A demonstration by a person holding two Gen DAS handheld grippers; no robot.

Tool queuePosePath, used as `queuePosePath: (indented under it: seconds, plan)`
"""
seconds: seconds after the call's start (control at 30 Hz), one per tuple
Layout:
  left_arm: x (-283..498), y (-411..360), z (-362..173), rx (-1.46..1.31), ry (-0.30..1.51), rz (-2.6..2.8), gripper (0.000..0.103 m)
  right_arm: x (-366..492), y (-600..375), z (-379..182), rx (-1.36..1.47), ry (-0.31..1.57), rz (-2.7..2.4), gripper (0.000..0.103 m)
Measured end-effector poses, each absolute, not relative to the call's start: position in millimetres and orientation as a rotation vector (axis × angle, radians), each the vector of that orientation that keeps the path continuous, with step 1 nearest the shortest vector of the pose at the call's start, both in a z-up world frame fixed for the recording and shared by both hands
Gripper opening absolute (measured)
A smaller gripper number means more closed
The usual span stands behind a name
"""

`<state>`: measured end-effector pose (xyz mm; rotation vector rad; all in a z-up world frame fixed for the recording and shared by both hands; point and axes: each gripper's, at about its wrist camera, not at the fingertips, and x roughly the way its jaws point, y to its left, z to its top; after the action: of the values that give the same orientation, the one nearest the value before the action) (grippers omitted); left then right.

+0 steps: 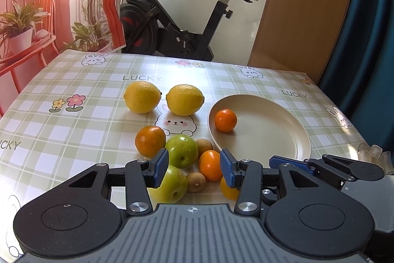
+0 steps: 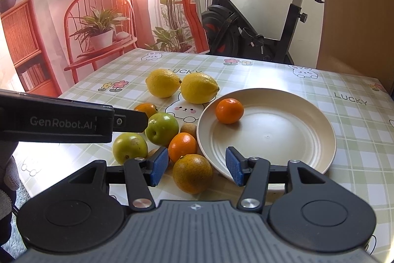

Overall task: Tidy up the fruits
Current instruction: 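Lift the left tool away from the plate toward the remaining fruit, then close the left gripper around the larger dull orange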

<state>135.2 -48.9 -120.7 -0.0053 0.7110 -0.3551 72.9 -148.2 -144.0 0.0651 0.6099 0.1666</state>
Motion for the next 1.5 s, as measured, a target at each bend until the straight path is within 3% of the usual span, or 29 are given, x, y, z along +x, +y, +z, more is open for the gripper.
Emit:
queuePosePath:
  seconds: [1.17,1.5]
  plan:
    - [143.9,-51.5,-143.3,-0.060,0.807,-0.440,0.048,73.6,-142.4,-159.3,0.066,0.668,0.225,0.057]
    - [154.2,-68.4,-160.3,-0.053,0.864,-0.532,0.048,81.1,-148.4,-170.1,0.097,0.700,0.225,0.050]
